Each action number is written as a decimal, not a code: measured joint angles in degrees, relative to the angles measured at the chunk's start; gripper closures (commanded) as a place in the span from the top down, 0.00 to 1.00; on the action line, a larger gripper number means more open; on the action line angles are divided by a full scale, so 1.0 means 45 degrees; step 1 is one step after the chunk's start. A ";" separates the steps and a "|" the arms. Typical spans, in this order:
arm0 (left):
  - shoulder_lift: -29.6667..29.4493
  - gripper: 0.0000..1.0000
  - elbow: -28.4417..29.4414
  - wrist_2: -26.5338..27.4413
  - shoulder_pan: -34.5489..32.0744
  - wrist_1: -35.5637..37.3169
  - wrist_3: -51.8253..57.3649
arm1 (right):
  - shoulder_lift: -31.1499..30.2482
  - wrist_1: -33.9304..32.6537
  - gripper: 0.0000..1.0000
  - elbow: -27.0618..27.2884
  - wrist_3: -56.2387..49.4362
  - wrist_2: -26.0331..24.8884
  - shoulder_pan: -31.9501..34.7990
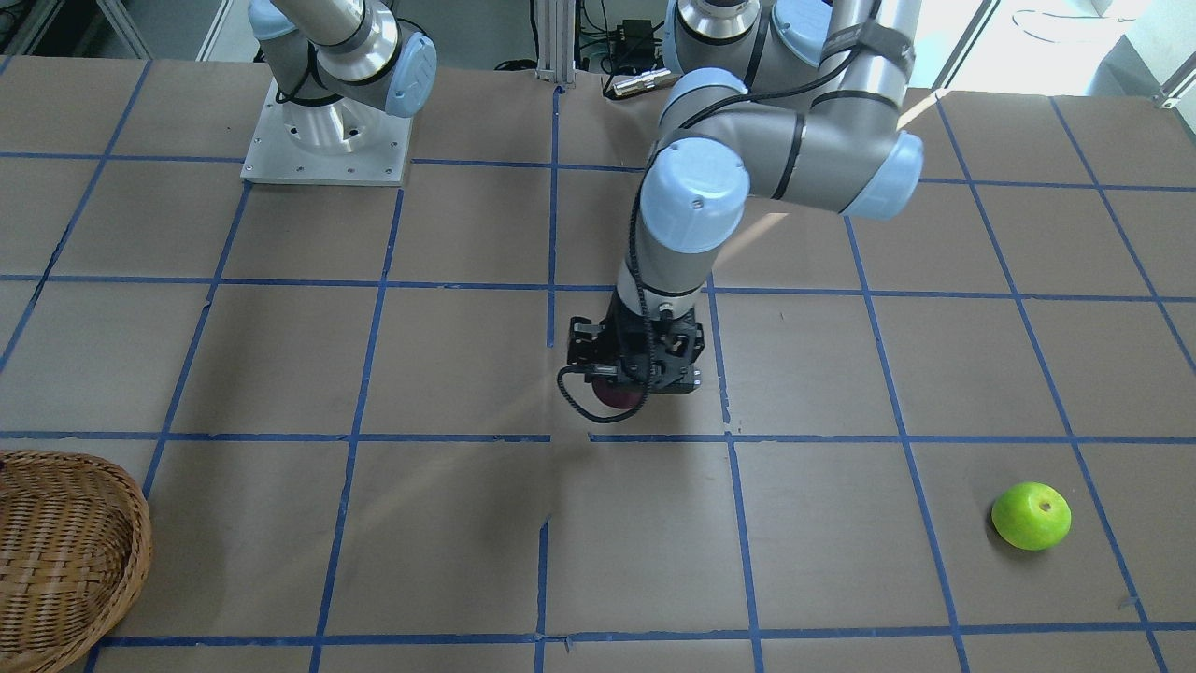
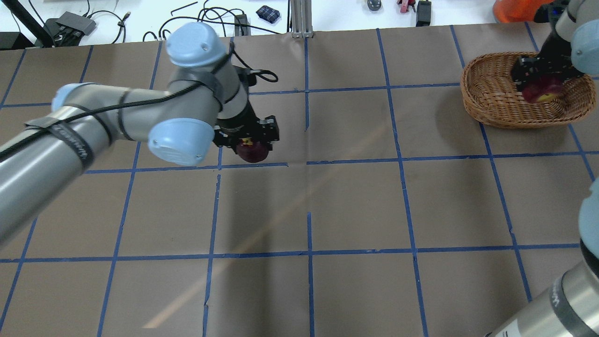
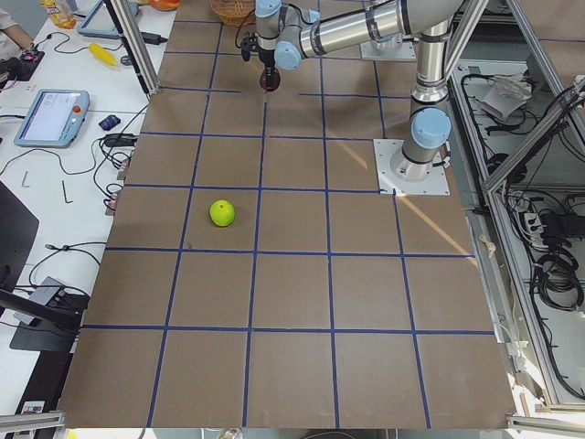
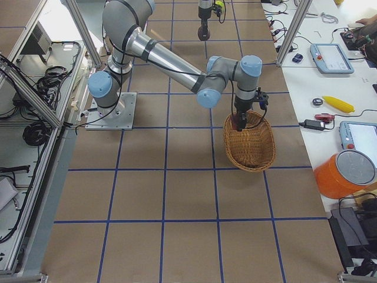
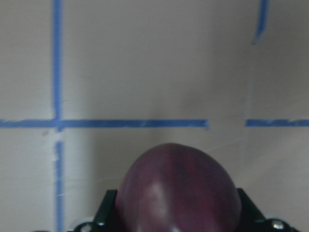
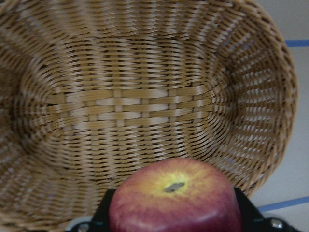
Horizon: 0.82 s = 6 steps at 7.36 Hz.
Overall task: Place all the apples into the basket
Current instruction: 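Drop red apple in basket with right while left sets purple apple centrally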
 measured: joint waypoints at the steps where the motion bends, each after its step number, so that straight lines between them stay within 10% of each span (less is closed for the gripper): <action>1: -0.0627 0.50 -0.0081 0.0058 -0.0554 0.0976 -0.0301 | 0.0687 -0.0355 0.00 -0.0529 -0.0560 -0.0219 -0.0372; 2: -0.1186 0.99 -0.0276 0.0123 -0.0882 0.1927 -0.0444 | 0.1343 -0.0610 0.07 -0.0953 -0.0793 -0.0297 -0.0633; 4: -0.1770 1.00 -0.0750 0.0193 -0.1147 0.3418 -0.0581 | 0.2207 -0.1280 0.70 -0.1303 -0.0865 -0.0284 -0.0837; 6: -0.1419 1.00 -0.0682 0.0166 -0.0980 0.3227 -0.0488 | 0.2624 -0.1502 0.98 -0.1377 -0.0811 -0.0182 -0.0866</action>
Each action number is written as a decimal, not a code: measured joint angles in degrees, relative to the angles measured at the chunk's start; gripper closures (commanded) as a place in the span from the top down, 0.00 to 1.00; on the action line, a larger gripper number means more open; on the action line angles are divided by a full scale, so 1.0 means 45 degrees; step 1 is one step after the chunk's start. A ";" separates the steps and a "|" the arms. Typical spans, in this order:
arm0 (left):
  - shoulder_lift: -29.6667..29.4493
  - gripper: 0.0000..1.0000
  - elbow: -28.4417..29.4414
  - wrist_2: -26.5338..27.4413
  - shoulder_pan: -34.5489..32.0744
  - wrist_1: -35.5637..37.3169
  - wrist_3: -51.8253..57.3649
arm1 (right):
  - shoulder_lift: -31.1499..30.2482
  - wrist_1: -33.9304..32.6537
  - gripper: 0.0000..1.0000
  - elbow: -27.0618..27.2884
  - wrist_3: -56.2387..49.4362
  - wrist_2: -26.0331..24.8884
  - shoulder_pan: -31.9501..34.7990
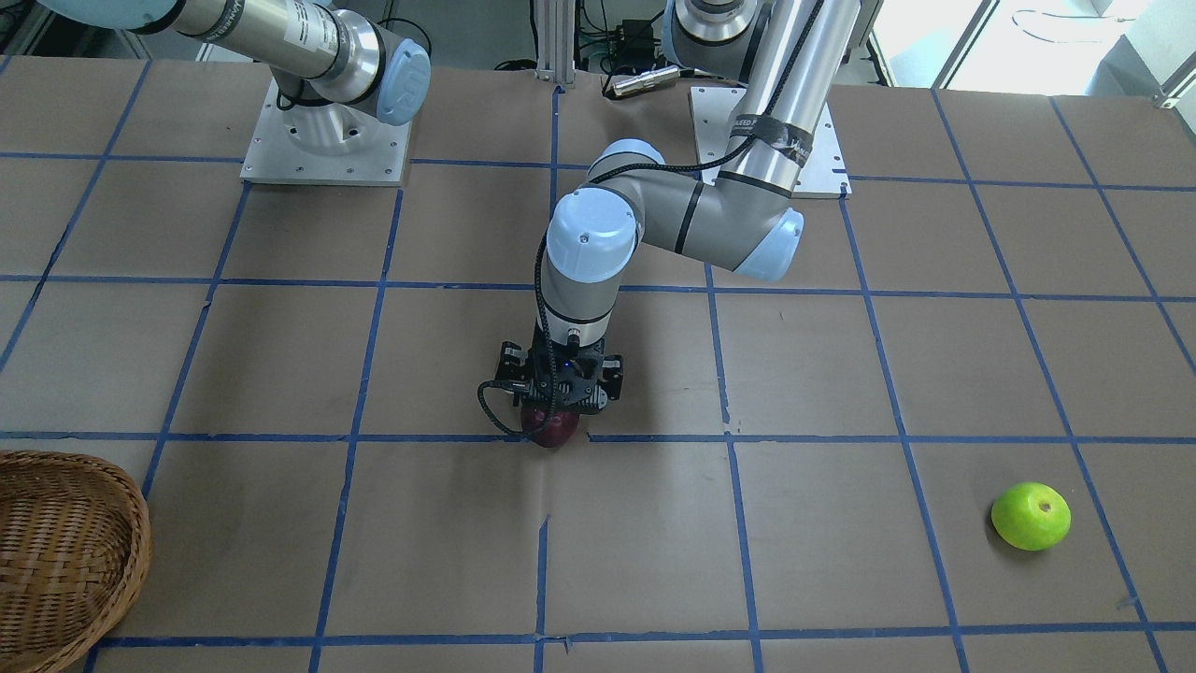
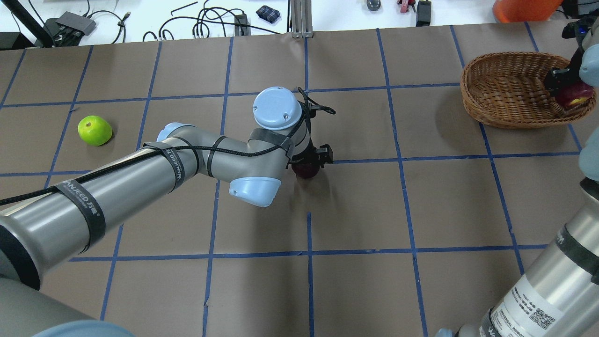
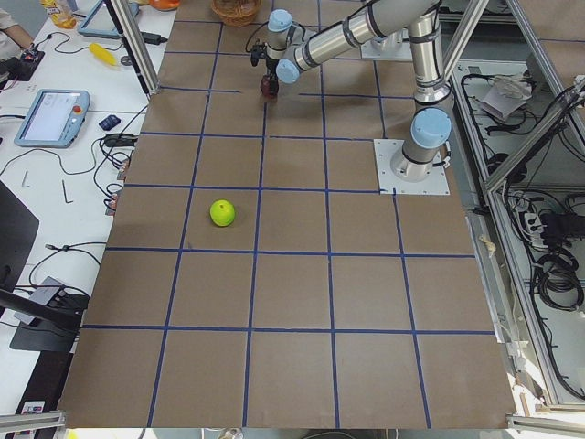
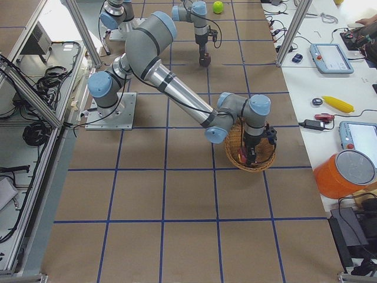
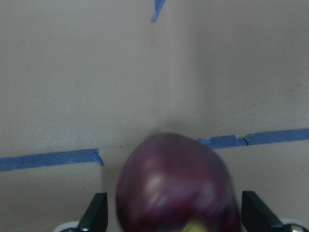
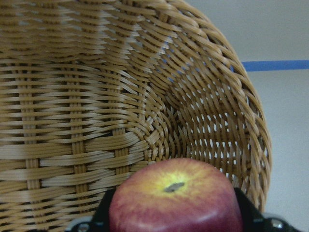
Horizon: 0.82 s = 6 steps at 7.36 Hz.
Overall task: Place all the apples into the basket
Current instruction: 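Drop red apple in basket with right while left sets purple apple centrally, then grasp the green apple with left gripper while right grasps purple apple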
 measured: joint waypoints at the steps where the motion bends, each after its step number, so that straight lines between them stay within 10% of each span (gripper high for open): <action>1: 0.0388 1.00 0.0327 -0.0064 0.0318 -0.0929 0.0122 | 0.0074 -0.0015 1.00 -0.0010 0.0006 0.0031 -0.0004; 6: 0.2444 1.00 0.2720 0.0089 0.4599 -0.7414 0.4738 | -0.0652 0.0841 1.00 -0.0094 0.0023 0.0245 0.0144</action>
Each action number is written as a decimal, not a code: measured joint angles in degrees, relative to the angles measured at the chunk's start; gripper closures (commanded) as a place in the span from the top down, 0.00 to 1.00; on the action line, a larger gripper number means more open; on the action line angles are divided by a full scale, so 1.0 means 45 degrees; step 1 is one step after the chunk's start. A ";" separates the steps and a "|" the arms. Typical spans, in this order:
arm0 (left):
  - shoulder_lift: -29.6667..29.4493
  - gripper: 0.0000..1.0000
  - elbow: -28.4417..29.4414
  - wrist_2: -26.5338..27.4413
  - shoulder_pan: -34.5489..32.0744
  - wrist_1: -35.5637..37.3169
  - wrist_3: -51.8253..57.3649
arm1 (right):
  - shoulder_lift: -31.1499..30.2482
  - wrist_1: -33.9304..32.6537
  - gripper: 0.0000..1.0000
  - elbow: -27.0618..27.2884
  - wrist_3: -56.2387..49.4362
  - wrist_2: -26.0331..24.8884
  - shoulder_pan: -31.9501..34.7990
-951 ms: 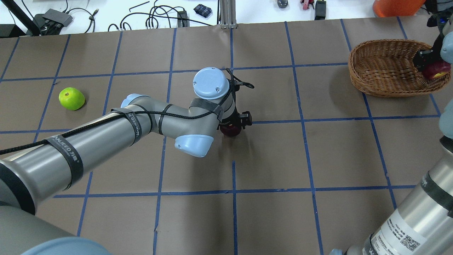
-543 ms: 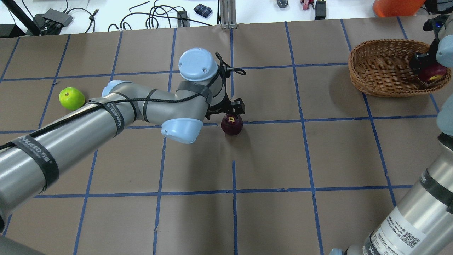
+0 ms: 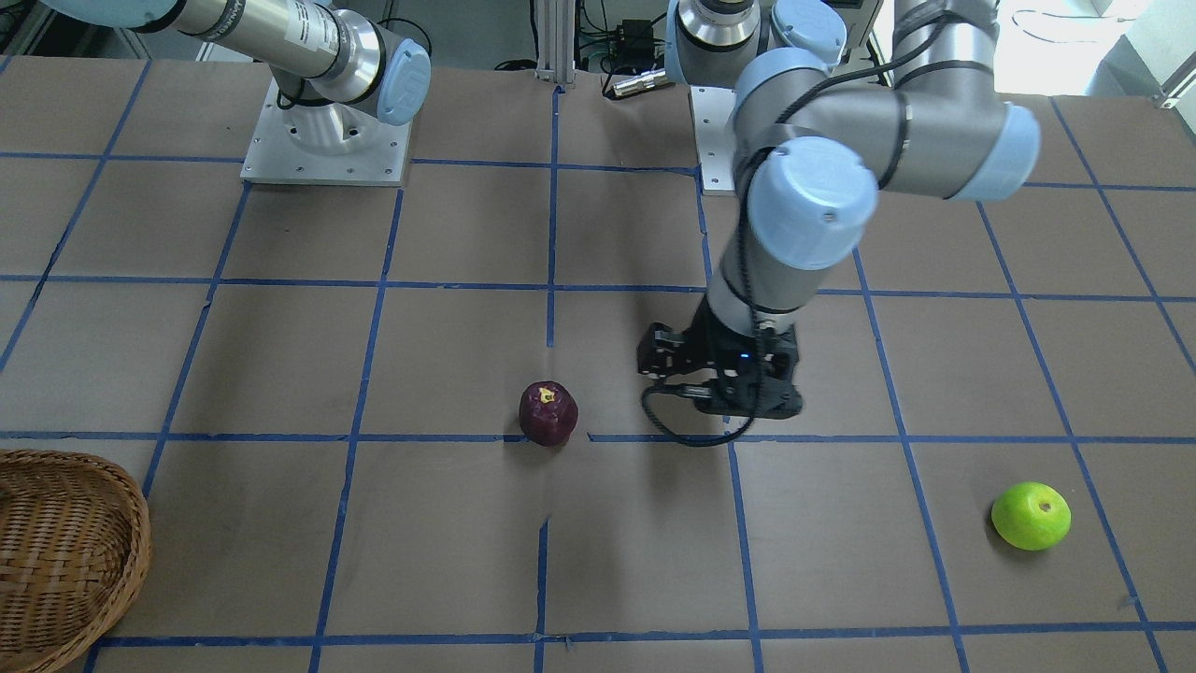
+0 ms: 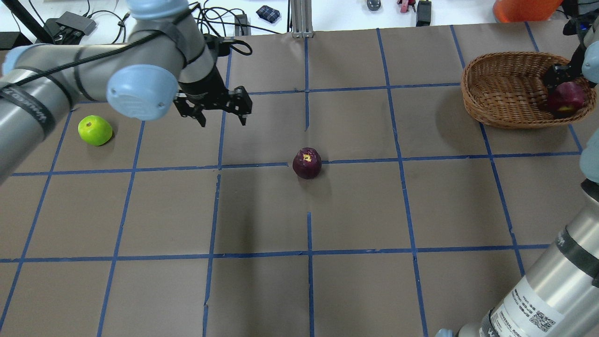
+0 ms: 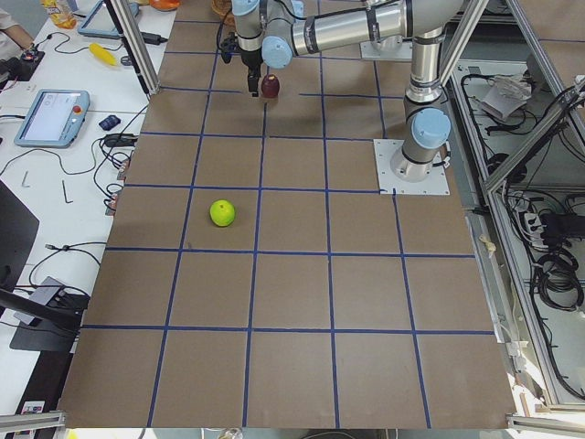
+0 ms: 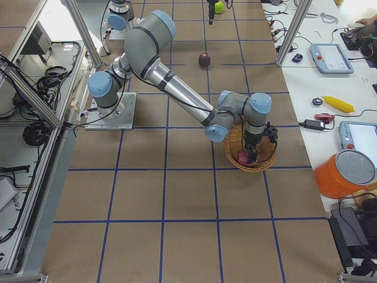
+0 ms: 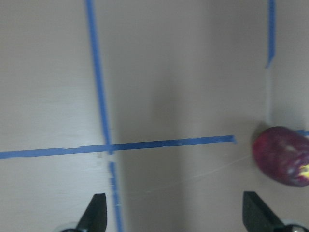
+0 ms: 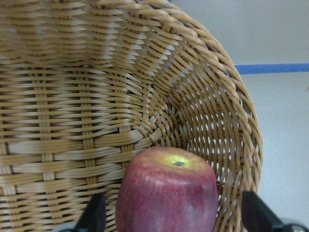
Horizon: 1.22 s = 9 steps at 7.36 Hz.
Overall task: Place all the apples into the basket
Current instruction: 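Grasp the green apple with left gripper while right grasps purple apple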
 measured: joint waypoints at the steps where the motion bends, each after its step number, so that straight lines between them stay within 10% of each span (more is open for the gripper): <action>1: 0.0216 1.00 0.0089 0.0027 0.1175 -0.0166 0.1391 | -0.0718 0.1161 1.00 -0.0020 0.0285 0.0572 0.0214; 5: -0.1165 0.95 0.0965 0.1098 0.4468 0.0666 0.5907 | -0.4083 0.7117 1.00 0.0569 0.4418 0.3916 0.3048; 9: -0.3799 1.00 0.2096 0.1854 0.6080 0.2340 0.9118 | -0.3740 0.4893 1.00 0.1987 1.0327 0.4280 0.8013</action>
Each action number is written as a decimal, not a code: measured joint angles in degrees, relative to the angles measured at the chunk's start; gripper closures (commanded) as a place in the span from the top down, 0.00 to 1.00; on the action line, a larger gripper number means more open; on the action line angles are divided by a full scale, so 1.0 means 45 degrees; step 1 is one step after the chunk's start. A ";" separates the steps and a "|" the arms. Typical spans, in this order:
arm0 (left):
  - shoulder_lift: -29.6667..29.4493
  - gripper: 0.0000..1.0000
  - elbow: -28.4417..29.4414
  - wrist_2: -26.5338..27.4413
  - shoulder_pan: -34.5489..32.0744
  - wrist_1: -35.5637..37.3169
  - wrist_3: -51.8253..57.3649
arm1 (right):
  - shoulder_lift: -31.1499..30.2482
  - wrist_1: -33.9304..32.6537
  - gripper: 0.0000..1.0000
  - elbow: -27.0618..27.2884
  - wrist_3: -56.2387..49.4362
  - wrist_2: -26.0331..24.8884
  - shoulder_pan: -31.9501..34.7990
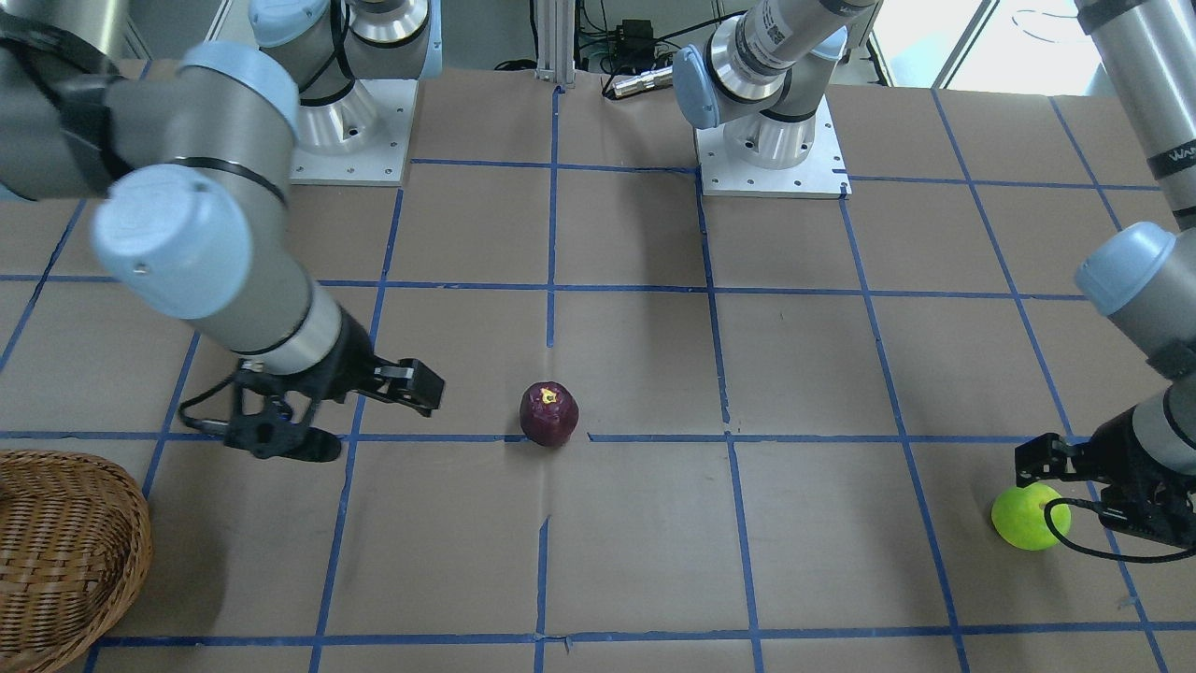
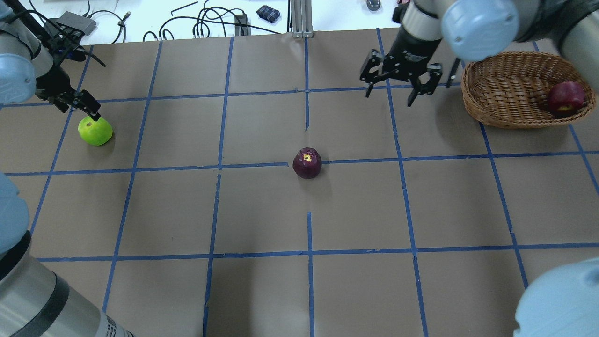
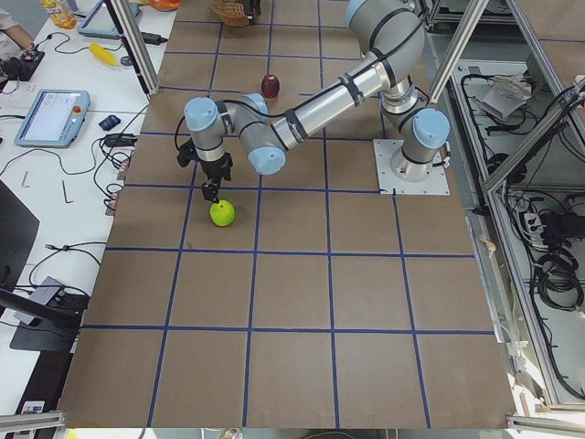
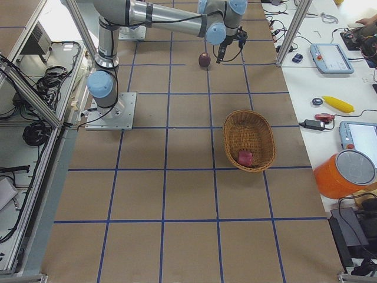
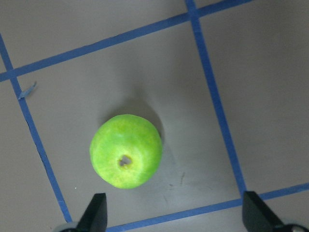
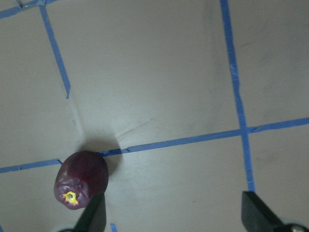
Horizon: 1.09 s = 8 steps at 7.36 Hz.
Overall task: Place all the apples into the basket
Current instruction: 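Grasp the green apple with left gripper while right grasps purple apple, then drop purple apple in basket with right while left sets green apple centrally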
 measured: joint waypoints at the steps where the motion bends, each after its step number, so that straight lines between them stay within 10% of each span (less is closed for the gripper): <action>1: -0.0409 1.00 0.0090 -0.0018 0.0134 0.0374 0.0227 | 0.0335 -0.1341 1.00 0.0537 0.1264 -0.0035 0.0809; 5: -0.1499 0.98 0.0176 -0.0753 0.0211 0.0715 0.0385 | 0.1386 -0.3415 1.00 0.1374 0.3875 0.0094 0.2375; 6: -0.1653 0.59 0.0197 -0.0768 0.0198 0.0738 0.0420 | 0.1557 -0.3456 1.00 0.1400 0.3958 0.0114 0.2485; 8: -0.1633 0.38 0.0205 -0.0755 0.0072 0.0675 0.0397 | 0.1960 -0.3476 1.00 0.1398 0.3993 0.0126 0.2812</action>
